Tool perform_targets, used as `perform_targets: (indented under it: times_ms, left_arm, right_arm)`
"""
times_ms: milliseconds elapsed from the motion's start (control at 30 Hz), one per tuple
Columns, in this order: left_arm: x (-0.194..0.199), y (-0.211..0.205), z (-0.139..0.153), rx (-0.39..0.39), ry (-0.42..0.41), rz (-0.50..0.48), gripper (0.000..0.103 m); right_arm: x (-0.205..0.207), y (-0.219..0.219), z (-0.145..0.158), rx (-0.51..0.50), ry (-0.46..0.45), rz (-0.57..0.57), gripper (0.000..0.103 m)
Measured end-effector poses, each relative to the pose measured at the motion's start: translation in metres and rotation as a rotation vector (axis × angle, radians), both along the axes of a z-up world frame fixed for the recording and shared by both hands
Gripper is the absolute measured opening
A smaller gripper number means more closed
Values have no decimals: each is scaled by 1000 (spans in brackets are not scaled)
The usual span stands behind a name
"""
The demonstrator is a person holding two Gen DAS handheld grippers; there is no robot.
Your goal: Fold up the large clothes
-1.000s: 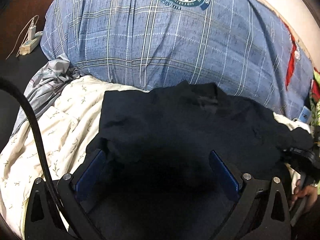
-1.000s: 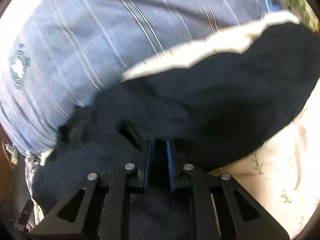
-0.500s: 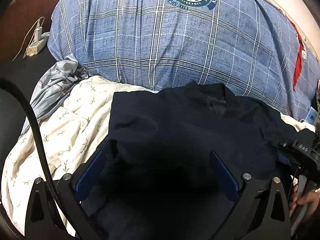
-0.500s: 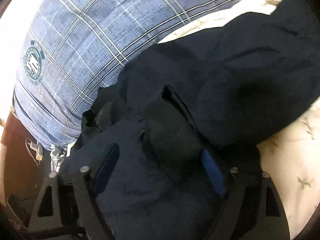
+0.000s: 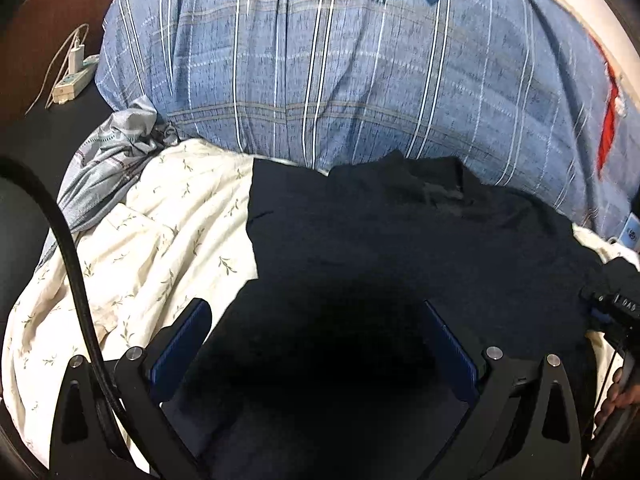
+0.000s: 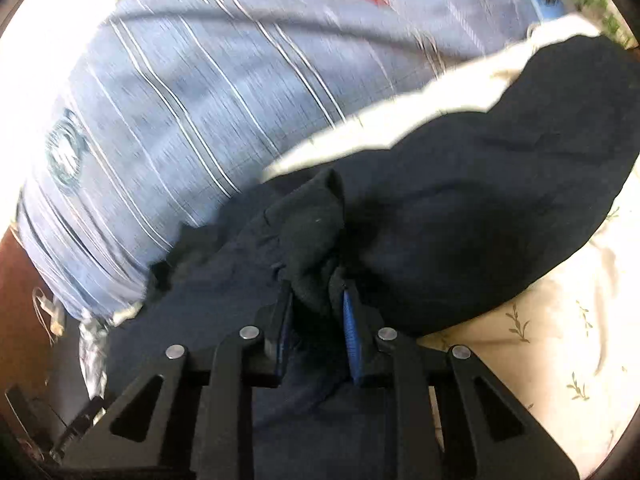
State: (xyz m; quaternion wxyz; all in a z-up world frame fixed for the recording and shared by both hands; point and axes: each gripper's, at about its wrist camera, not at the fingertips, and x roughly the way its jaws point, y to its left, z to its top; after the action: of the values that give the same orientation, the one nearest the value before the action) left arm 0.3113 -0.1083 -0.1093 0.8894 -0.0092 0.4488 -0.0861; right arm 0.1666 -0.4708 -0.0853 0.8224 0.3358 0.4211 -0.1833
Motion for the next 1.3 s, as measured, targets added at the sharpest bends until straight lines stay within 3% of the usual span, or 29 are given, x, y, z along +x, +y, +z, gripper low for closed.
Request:
perform_targets:
  times_ms: [67, 167, 233, 300, 367, 433, 500, 600, 700, 800, 867, 1000, 1133, 1300]
  left_arm:
    - [3, -3, -3, 21, 13, -2, 102]
    - [3, -4, -3, 53, 4, 5, 102]
    - [2, -4, -1, 55, -8, 7, 102]
    - [1, -4, 0, 53, -7, 8, 102]
    - [-1, -5, 1, 46, -3, 6, 102]
    - [-4, -6, 5, 34, -4, 0, 102]
    - [-8, -8, 11, 19, -7, -6, 102]
    - [-18, -12, 24, -4, -8, -19, 102]
    - [-29, -18, 36, 2, -21, -38, 102]
    - [-40, -25, 44, 6, -27, -60, 102]
    - [-44, -28, 46, -9, -20, -66, 102]
    - [-56, -45, 44, -41, 16, -112, 102]
    - [-69, -66, 41, -39, 29, -161, 102]
    - [-80, -89, 35, -55, 69, -182, 102]
  right_arm:
    - [4, -1, -6, -33, 61, 7, 37]
    - [-3, -3, 9, -85, 66, -14, 53]
    - [-9, 4, 27, -188, 80, -42, 66]
    - [-18, 13, 43, -307, 98, -73, 71]
    - [-25, 19, 53, -327, 48, -66, 71]
    - [-21, 29, 57, -247, -51, 11, 71]
    - [-9, 42, 52, -223, -56, 74, 71]
    - [15, 61, 27, -267, 48, 160, 71]
    - [29, 52, -13, -373, 255, 159, 71]
    - [26, 49, -6, -404, 248, 188, 69]
    - [8, 40, 20, -367, 151, 152, 70]
    - [-39, -2, 52, -323, 81, 17, 74]
    - [-104, -74, 72, -302, -1, -181, 78]
    - [-157, -175, 101, -325, -51, -366, 82]
